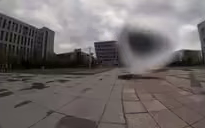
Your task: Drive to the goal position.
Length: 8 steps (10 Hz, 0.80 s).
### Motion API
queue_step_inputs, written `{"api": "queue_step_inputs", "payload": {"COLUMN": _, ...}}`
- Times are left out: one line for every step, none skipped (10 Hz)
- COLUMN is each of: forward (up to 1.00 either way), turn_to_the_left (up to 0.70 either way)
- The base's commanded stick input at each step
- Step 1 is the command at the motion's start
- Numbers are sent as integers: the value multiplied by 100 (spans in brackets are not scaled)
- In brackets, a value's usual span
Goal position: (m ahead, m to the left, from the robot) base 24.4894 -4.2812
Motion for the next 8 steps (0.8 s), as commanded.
{"api": "queue_step_inputs", "payload": {"forward": 70, "turn_to_the_left": 0}}
{"api": "queue_step_inputs", "payload": {"forward": 70, "turn_to_the_left": 0}}
{"api": "queue_step_inputs", "payload": {"forward": 70, "turn_to_the_left": 0}}
{"api": "queue_step_inputs", "payload": {"forward": 70, "turn_to_the_left": 0}}
{"api": "queue_step_inputs", "payload": {"forward": 70, "turn_to_the_left": 0}}
{"api": "queue_step_inputs", "payload": {"forward": 70, "turn_to_the_left": 0}}
{"api": "queue_step_inputs", "payload": {"forward": 70, "turn_to_the_left": 0}}
{"api": "queue_step_inputs", "payload": {"forward": 70, "turn_to_the_left": 0}}
